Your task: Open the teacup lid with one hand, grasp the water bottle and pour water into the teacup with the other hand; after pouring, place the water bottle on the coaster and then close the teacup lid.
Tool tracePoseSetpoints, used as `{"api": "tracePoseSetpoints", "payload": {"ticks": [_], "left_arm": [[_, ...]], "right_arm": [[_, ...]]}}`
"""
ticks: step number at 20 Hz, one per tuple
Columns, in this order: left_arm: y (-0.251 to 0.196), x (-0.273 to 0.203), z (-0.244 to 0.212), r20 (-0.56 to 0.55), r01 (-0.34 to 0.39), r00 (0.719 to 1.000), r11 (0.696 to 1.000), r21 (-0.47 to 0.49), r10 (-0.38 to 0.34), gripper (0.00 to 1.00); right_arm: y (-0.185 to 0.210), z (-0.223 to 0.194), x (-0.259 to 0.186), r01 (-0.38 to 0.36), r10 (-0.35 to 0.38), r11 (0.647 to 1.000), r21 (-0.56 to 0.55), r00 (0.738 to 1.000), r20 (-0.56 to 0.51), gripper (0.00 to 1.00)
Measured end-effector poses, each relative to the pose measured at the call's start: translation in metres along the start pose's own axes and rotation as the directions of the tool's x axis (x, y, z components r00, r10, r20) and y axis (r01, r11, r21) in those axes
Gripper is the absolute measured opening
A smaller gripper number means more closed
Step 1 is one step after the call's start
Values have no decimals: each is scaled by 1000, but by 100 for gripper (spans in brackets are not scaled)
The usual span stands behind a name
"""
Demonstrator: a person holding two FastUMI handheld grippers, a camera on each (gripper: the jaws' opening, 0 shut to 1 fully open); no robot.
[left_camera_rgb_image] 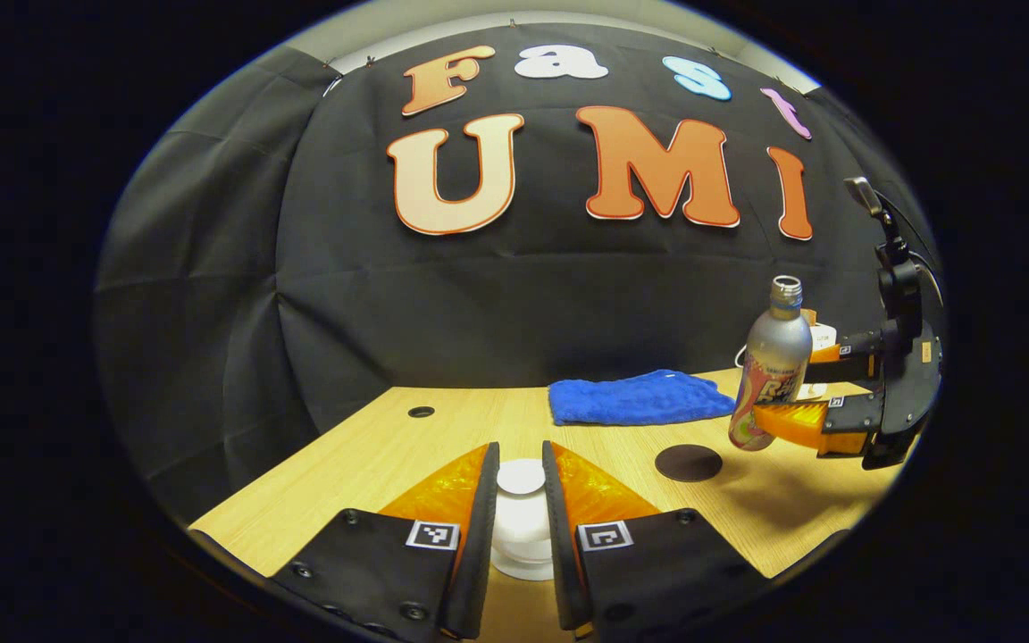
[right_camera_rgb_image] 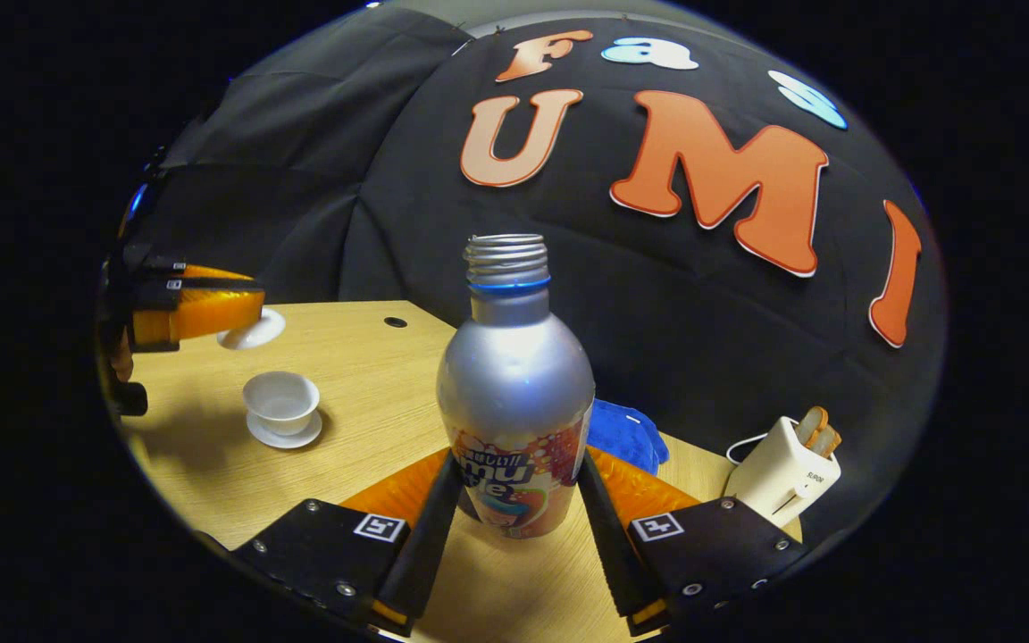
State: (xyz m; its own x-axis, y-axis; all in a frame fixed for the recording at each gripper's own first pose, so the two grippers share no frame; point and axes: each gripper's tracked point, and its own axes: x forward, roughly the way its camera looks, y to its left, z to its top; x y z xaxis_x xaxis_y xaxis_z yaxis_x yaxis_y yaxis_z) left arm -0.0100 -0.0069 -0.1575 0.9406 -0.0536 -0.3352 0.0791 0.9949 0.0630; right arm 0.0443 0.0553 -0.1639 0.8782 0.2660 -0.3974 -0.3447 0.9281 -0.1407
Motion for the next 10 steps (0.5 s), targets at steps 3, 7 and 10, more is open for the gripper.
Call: {"api": "tracePoseSetpoints", "payload": {"ticks": [3, 7, 10], "left_arm": [[-9, 7, -15, -39, 3, 999, 1000, 8, -3, 34], [-12, 16, -36, -88, -7, 996, 1000, 19, 8, 35], [-12, 24, -51, -123, -11, 992, 1000, 13, 12, 35]], "right_arm": [[-12, 0, -6, -2, 1, 997, 73, 1000, 13, 77], [-30, 7, -8, 15, -20, 990, 141, 999, 32, 77], [-34, 9, -9, 18, -24, 986, 167, 999, 36, 77]]}}
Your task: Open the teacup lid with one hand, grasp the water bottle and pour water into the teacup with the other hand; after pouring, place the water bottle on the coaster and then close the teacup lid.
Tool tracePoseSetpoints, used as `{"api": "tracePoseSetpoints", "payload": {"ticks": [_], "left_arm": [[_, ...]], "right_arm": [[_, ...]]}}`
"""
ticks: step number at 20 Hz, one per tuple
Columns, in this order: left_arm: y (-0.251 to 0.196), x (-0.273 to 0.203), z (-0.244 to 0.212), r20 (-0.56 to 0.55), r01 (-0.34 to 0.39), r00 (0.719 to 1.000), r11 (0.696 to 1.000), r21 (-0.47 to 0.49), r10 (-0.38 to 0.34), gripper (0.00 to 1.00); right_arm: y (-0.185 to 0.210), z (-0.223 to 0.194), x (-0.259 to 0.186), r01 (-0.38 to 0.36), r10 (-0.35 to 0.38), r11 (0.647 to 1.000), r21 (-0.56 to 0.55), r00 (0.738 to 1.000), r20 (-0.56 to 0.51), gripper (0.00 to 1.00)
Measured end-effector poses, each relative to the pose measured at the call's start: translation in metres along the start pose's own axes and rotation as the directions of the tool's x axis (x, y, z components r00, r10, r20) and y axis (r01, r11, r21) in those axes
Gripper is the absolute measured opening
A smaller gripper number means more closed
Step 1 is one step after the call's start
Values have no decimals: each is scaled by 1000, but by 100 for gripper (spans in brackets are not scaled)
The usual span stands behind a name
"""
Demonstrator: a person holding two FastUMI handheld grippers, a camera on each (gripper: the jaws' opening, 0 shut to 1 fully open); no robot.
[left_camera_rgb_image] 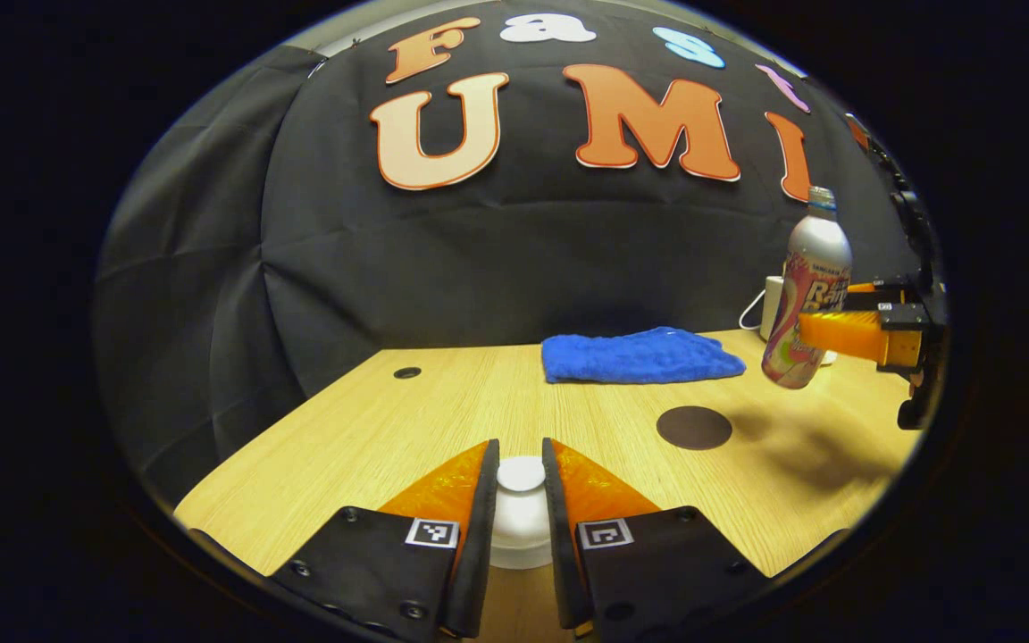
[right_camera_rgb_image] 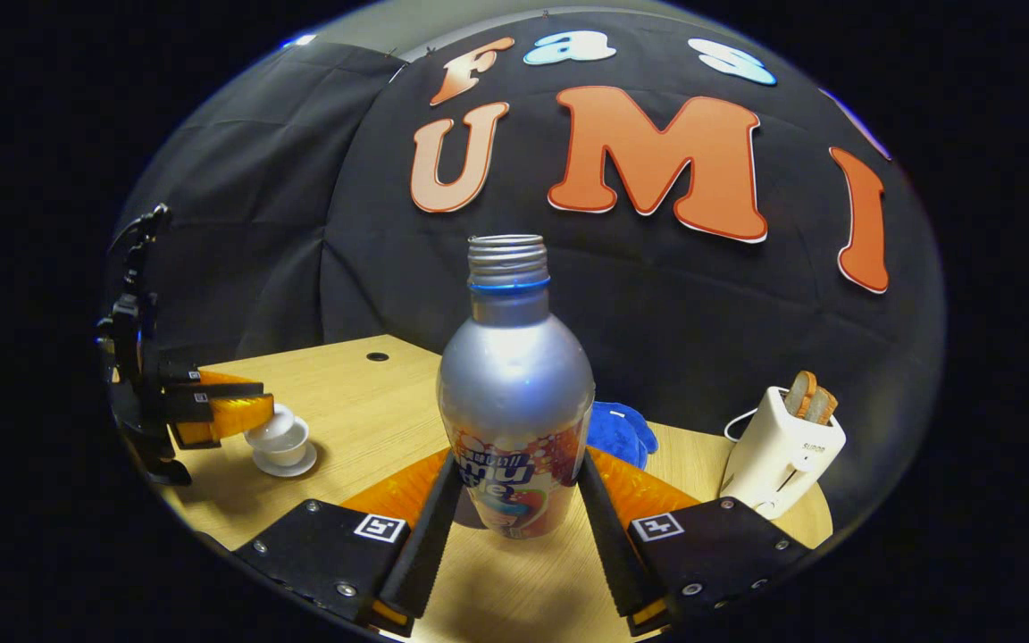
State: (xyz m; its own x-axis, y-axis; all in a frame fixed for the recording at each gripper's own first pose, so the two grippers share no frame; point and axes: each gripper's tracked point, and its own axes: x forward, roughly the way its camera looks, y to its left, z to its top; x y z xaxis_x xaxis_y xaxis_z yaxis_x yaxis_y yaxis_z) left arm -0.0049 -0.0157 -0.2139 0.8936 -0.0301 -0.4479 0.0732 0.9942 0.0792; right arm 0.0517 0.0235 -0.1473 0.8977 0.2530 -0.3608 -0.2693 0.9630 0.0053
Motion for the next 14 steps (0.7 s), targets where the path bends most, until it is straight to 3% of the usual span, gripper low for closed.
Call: {"api": "tracePoseSetpoints", "payload": {"ticks": [1, 14], "left_arm": [[0, 1, -3, -11, 0, 1000, 1000, -2, 0, 31], [2, 15, -14, -25, -2, 1000, 1000, -8, 1, 35]], "right_arm": [[0, 0, 0, -1, 1, 1000, 10, 1000, 1, 77], [8, -7, 22, -22, 26, 989, 144, 999, -23, 77]]}}
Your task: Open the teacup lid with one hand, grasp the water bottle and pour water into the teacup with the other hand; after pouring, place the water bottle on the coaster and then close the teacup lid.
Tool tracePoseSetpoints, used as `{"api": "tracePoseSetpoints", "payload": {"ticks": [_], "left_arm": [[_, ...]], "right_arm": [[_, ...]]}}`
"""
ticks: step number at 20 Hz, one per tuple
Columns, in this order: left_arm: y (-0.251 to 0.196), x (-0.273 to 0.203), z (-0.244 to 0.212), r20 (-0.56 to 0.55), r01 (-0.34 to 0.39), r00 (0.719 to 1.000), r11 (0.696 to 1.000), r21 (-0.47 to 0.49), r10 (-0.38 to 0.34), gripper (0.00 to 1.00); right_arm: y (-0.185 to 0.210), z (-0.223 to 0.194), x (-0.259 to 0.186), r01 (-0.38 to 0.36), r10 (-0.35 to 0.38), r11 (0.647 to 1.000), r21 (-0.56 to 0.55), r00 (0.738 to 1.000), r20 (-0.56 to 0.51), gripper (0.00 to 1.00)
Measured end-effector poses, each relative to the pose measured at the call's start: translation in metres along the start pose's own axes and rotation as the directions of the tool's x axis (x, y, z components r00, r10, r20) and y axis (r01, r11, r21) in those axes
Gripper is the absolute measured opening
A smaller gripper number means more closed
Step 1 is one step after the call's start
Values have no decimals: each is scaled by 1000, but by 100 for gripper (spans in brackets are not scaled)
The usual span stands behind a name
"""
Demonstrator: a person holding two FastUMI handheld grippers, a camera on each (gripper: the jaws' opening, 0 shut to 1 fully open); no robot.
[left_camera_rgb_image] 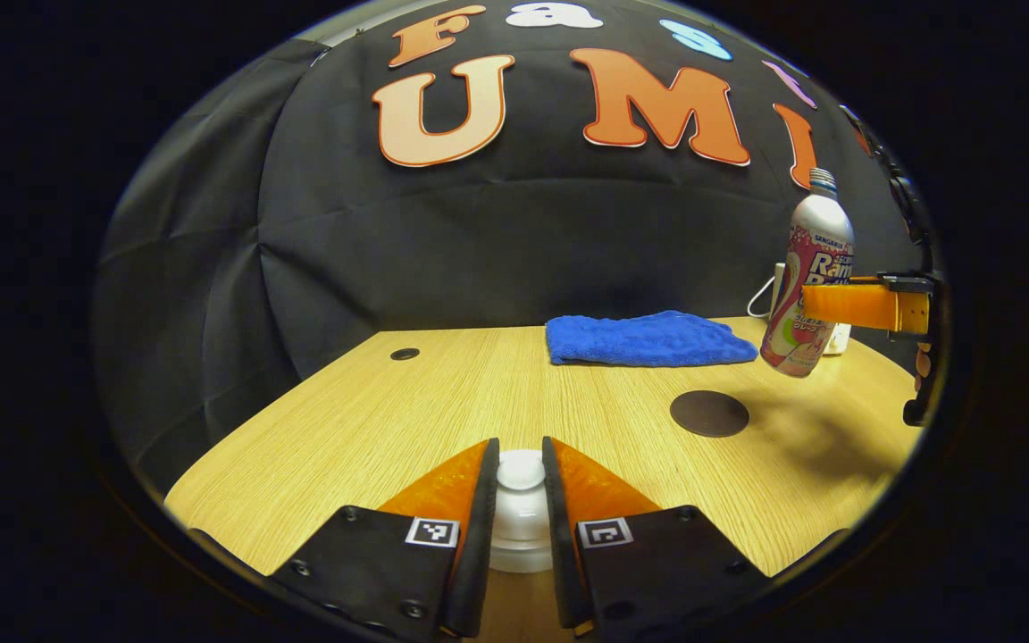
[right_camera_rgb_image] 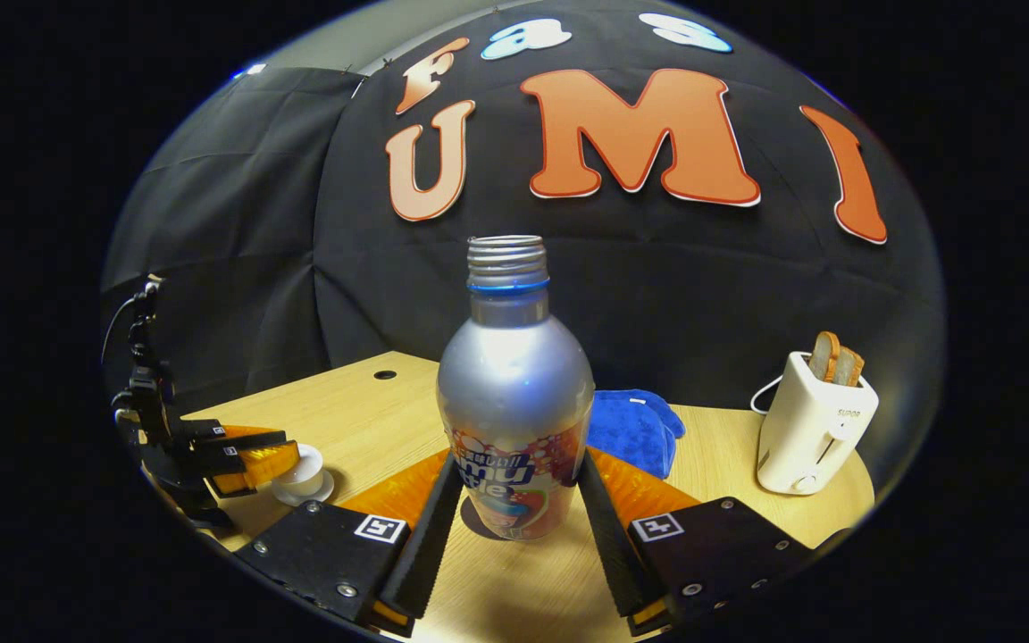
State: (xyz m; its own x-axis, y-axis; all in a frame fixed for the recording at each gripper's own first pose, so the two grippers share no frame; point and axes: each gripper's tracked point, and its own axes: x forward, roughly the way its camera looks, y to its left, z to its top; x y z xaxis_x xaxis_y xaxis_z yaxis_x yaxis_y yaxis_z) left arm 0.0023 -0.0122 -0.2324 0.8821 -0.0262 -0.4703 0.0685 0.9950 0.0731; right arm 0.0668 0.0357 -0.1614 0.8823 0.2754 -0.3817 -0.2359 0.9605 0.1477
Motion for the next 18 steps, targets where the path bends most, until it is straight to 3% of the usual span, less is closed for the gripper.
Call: {"api": "tracePoseSetpoints", "payload": {"ticks": [6, 12, 14, 18], "left_arm": [[1, 1, 2, 4, -3, 1000, 1000, -2, 3, 35], [-1, -4, 17, 60, 2, 998, 1000, -9, -2, 50], [2, -6, 22, 78, -8, 997, 1000, -10, 8, 60], [7, -11, 31, 110, -22, 994, 1000, -17, 24, 63]], "right_arm": [[2, -5, 5, -8, 9, 1000, 20, 1000, -17, 77], [6, -9, 11, -14, 14, 1000, 26, 1000, -20, 77], [6, -8, 14, -10, 10, 1000, 29, 1000, -19, 77], [10, -15, 30, -9, 9, 1000, 20, 999, -39, 76]]}}
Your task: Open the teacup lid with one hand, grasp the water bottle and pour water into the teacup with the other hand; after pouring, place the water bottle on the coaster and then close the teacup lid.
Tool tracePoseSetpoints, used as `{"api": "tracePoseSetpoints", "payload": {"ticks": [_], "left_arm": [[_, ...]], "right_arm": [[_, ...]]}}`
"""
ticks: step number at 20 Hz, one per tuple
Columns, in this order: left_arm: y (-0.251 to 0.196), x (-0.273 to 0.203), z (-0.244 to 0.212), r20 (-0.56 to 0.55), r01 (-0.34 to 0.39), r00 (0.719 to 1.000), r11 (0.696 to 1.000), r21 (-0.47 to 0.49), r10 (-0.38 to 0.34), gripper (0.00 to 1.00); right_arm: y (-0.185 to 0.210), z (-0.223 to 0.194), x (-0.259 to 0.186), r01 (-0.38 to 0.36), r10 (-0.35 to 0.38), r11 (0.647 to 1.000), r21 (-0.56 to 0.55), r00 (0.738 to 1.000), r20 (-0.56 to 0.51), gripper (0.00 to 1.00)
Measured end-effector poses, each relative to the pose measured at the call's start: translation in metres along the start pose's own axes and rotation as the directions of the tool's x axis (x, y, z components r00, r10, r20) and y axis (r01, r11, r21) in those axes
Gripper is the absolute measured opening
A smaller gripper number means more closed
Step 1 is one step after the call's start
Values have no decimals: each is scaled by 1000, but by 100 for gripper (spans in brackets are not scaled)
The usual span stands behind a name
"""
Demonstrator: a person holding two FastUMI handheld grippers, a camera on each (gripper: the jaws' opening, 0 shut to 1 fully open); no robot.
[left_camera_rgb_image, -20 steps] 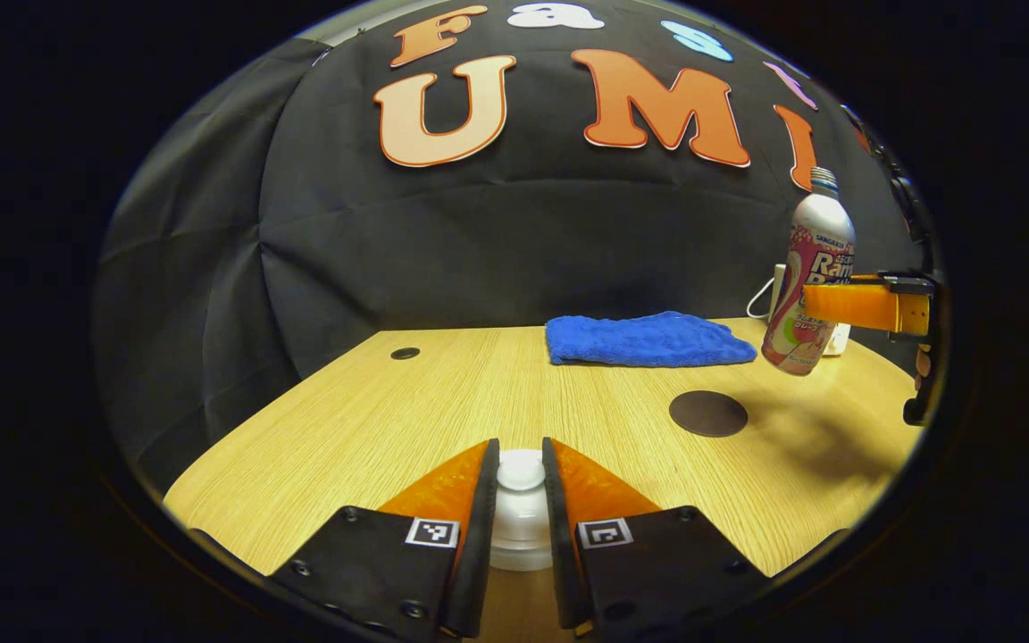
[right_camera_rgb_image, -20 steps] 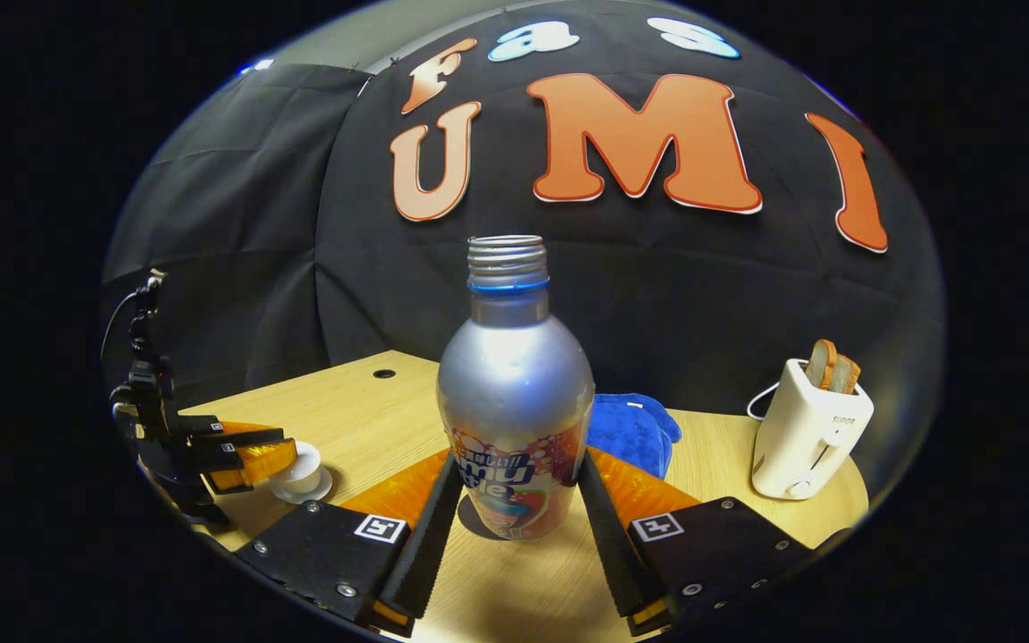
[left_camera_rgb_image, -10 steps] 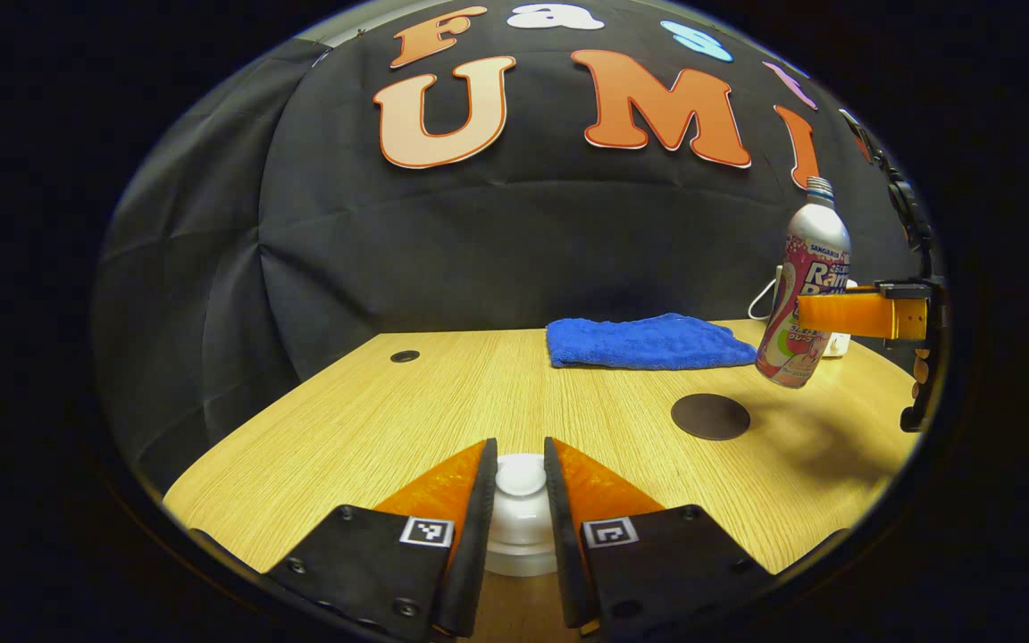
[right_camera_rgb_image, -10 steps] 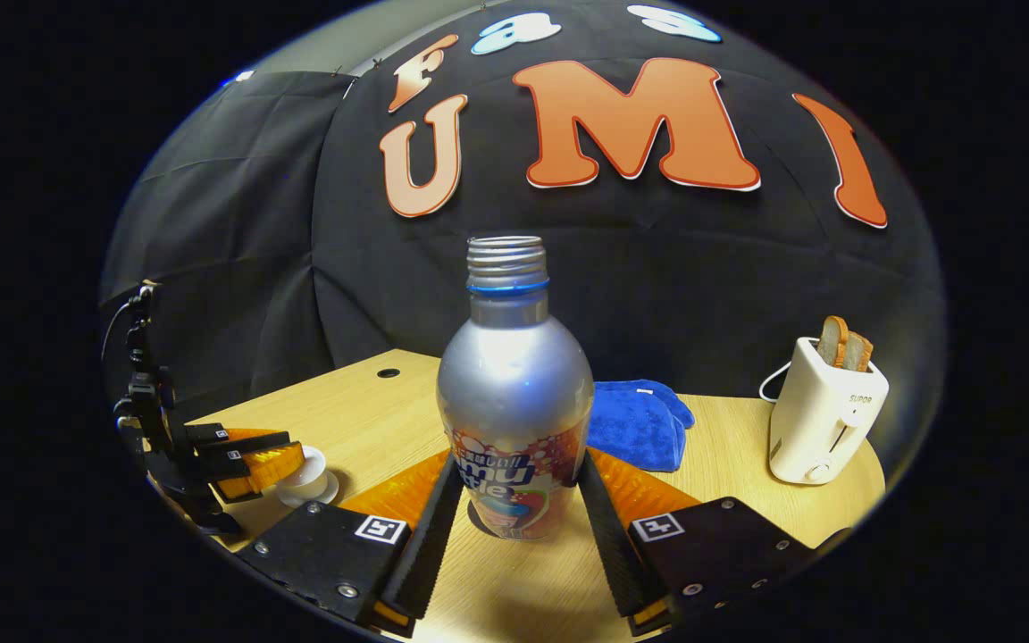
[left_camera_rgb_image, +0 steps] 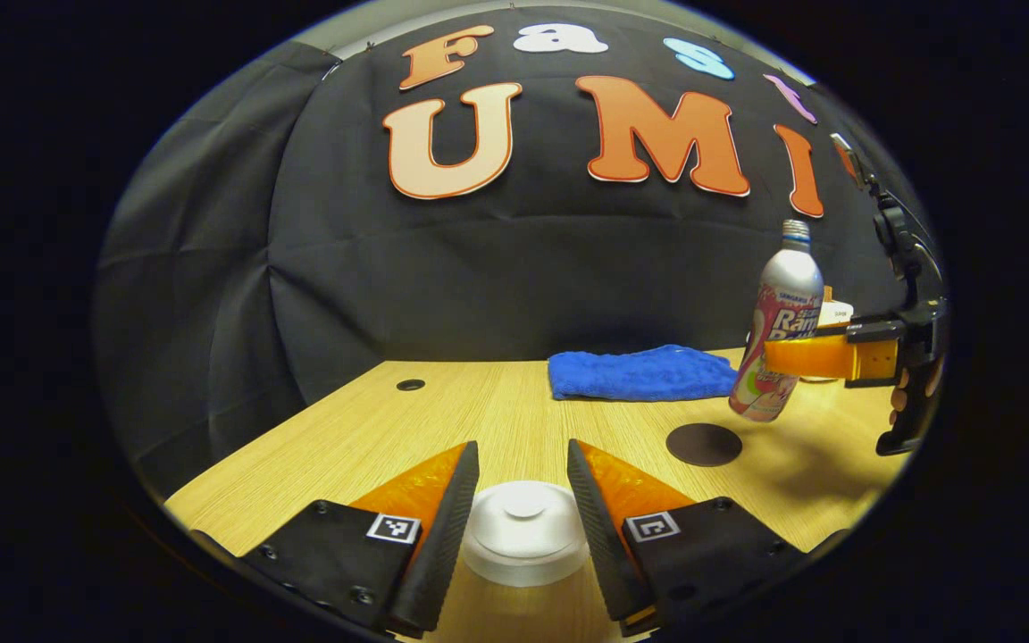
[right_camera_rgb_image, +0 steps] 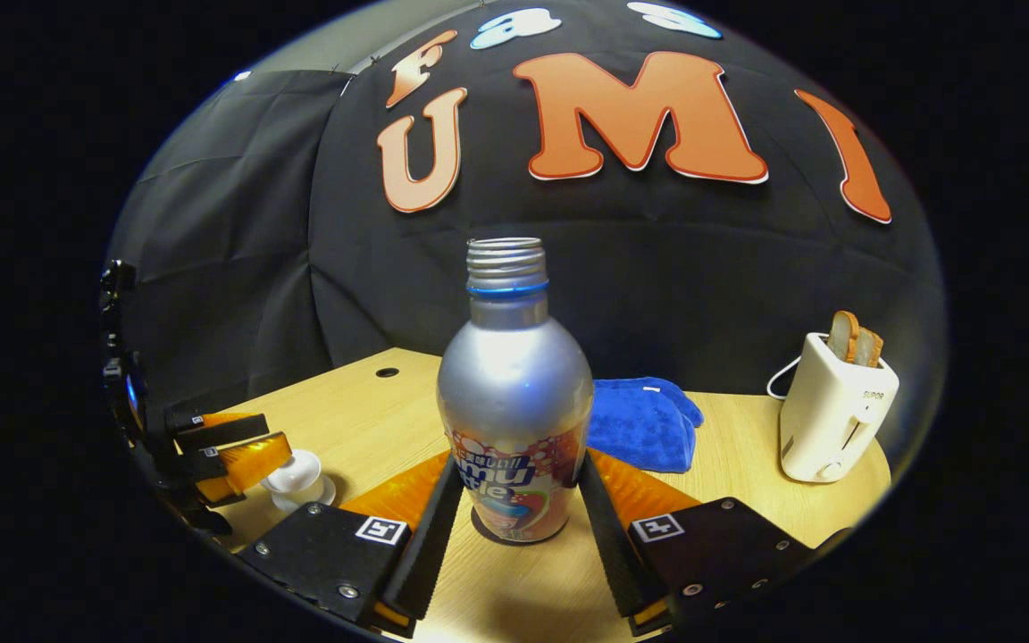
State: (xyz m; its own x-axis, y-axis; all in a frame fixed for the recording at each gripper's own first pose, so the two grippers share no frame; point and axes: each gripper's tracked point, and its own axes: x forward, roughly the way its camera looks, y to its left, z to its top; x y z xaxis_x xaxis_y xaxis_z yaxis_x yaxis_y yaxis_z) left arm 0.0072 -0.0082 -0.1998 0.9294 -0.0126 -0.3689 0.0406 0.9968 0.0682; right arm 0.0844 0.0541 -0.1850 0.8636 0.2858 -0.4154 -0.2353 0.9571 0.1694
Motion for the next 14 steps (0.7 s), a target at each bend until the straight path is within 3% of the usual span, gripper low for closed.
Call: {"api": "tracePoseSetpoints", "payload": {"ticks": [5, 6, 7, 8, 10, 12, 13, 14], "left_arm": [[3, -6, 4, 18, -16, 1000, 1000, -13, 16, 63], [5, -7, 5, 20, -21, 1000, 1000, -11, 21, 69], [7, -9, 6, 27, -27, 999, 1000, -11, 27, 63], [9, -9, 6, 27, -28, 999, 1000, -11, 28, 63], [12, -10, 8, 32, -35, 999, 999, -14, 35, 71], [14, -11, 10, 40, -44, 998, 999, -20, 45, 69], [13, -11, 9, 39, -43, 998, 999, -25, 44, 72], [13, -10, 10, 36, -42, 998, 999, -31, 43, 69]], "right_arm": [[5, -24, 33, 10, -10, 1000, 8, 999, -54, 76], [4, -28, 40, 12, -11, 1000, 15, 998, -62, 77], [4, -33, 45, 16, -14, 1000, 23, 997, -71, 77], [3, -38, 50, 18, -15, 999, 34, 996, -84, 77], [2, -48, 59, 27, -20, 998, 62, 993, -113, 77], [1, -47, 63, 31, -22, 996, 78, 993, -112, 77], [1, -48, 62, 36, -27, 996, 81, 993, -116, 77], [1, -48, 62, 42, -32, 995, 86, 992, -123, 76]]}}
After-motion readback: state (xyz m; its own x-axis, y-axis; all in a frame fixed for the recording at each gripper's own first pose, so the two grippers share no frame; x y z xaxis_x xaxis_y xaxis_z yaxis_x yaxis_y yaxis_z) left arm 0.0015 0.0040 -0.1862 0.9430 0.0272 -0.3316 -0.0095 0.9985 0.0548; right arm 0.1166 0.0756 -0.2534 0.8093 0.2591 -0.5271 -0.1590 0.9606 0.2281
